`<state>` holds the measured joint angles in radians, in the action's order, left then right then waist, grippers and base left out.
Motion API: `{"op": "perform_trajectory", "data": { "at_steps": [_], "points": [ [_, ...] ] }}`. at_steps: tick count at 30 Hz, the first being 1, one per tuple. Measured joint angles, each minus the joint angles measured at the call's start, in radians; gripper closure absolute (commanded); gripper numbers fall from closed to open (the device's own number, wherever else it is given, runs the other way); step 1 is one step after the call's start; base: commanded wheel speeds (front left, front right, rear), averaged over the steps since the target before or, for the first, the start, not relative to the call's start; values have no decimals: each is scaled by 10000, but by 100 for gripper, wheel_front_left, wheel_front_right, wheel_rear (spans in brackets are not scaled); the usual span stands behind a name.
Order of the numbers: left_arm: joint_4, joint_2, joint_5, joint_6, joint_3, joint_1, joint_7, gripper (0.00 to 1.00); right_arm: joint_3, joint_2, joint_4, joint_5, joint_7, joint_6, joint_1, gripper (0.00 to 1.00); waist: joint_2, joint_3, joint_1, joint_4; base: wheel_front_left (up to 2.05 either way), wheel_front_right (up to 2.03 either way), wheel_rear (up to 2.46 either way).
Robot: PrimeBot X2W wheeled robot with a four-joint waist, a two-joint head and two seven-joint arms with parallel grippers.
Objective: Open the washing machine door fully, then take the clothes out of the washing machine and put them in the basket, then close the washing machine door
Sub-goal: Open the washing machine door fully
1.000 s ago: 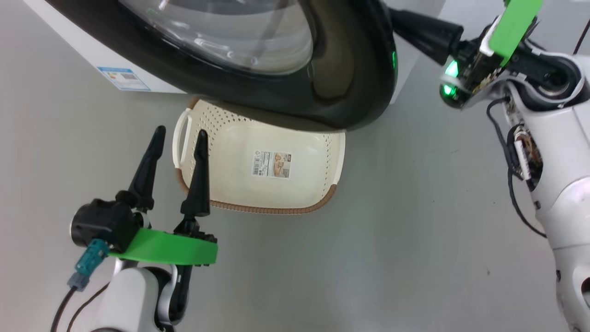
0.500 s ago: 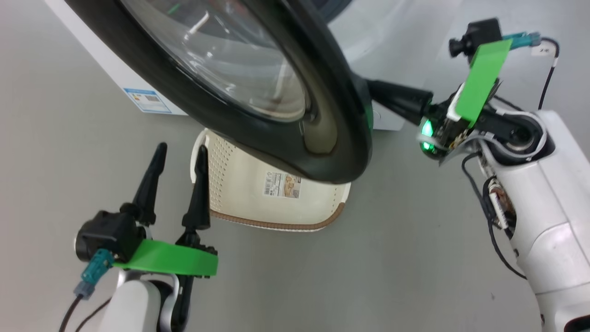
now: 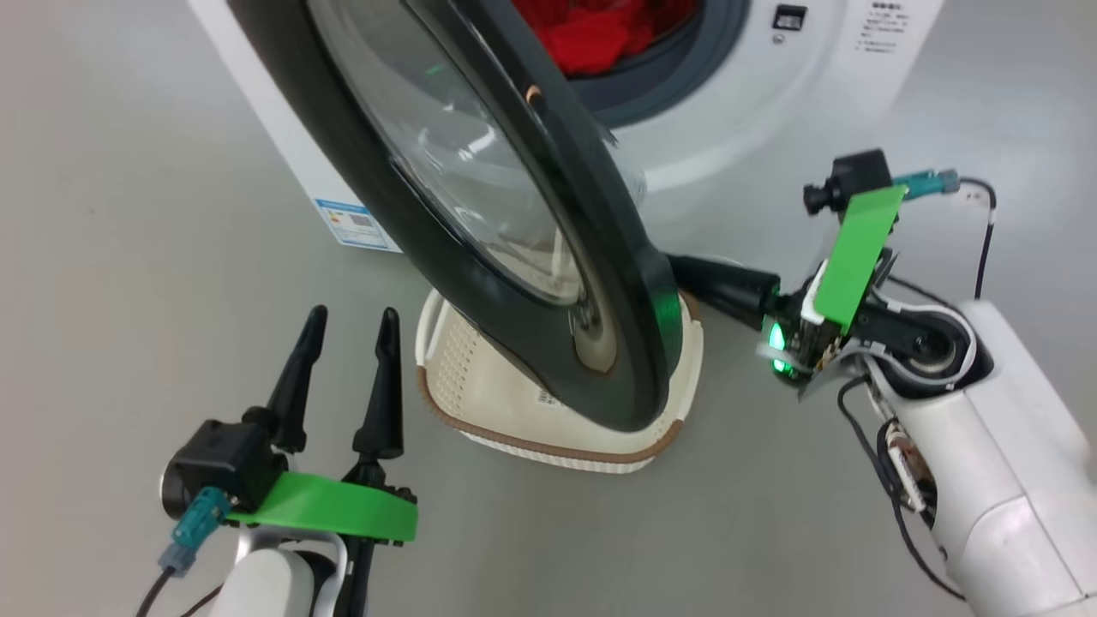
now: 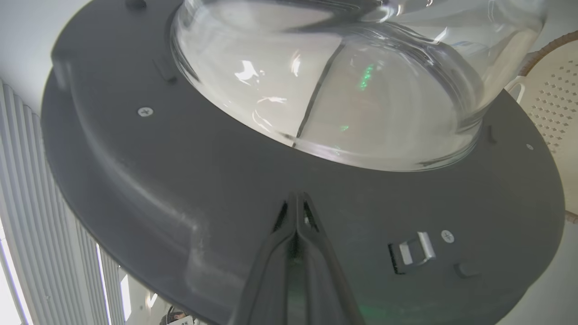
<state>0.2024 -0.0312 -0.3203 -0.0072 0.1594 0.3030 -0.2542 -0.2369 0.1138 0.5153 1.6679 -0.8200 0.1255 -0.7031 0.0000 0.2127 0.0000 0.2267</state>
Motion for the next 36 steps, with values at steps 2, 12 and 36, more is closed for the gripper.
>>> {"op": "perform_trajectory", "data": {
  "at_steps": [2, 12, 36],
  "points": [
    [4, -2, -35, 25, 59, -14, 0, 0, 4, -38, -33, 31, 0, 0, 267, 100, 0, -130, 0, 148, 0, 0, 0],
    [265, -8, -69, 115, 357, -409, 0, 0, -8, -219, -326, 161, -65, 0, 1426, 100, 0, -845, 0, 836, 0, 0, 0],
    [562, -96, -33, 173, 631, -1054, 2, 0, -520, -414, -242, 280, -56, 0, 2276, 100, 0, -2001, 0, 2766, 0, 0, 0]
  ]
}}
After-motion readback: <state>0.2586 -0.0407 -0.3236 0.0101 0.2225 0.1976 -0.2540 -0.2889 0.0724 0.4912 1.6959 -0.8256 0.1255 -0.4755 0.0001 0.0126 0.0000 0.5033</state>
